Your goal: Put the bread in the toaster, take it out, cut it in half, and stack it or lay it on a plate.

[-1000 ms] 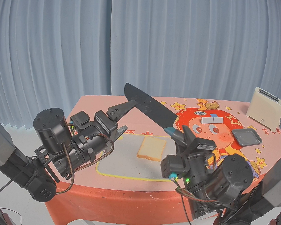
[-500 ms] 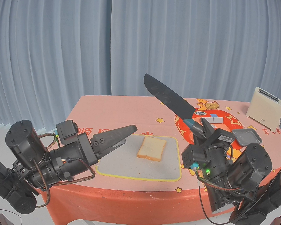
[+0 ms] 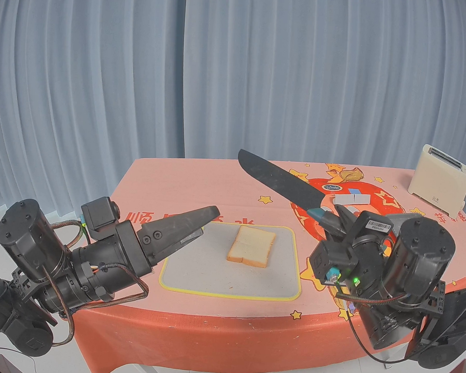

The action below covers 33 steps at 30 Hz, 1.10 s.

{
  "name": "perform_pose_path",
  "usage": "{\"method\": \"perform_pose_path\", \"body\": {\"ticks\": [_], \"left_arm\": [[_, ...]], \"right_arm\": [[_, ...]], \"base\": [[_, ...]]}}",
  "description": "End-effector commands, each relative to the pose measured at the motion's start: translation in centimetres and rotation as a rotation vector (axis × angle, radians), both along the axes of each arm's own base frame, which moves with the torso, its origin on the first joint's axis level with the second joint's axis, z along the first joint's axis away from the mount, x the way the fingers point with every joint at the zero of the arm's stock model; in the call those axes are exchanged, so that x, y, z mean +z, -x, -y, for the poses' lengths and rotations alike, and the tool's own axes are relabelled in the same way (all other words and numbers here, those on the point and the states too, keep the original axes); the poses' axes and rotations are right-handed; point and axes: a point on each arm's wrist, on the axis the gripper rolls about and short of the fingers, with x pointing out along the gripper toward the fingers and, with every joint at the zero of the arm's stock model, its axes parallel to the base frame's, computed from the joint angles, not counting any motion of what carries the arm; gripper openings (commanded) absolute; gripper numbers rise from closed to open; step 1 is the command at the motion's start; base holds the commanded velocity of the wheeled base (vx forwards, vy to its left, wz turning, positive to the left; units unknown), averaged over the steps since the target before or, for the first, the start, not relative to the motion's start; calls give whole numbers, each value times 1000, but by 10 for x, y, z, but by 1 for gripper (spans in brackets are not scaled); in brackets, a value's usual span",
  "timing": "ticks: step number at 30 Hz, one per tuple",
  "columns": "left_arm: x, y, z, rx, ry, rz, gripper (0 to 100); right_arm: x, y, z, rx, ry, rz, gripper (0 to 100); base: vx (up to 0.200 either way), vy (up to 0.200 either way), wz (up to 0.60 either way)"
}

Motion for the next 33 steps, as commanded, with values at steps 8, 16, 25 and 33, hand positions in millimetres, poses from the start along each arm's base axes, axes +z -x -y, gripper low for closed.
{"method": "perform_pose_path", "body": {"ticks": [8, 16, 25, 33], "left_arm": [[4, 2, -2, 0, 20, 40, 100], [0, 14, -8, -16, -69, 168, 100], [8, 36, -21, -111, -80, 254, 100], [10, 38, -22, -108, -77, 264, 100]], "right_arm": [[26, -5, -3, 76, -238, -71, 0], [19, -10, 2, 88, -352, -163, 0], [32, -17, 22, 130, -422, -182, 0], [29, -13, 25, 135, -512, -346, 0]], "base": [[0, 0, 0], [0, 0, 0], [0, 0, 0], [0, 0, 0]]}}
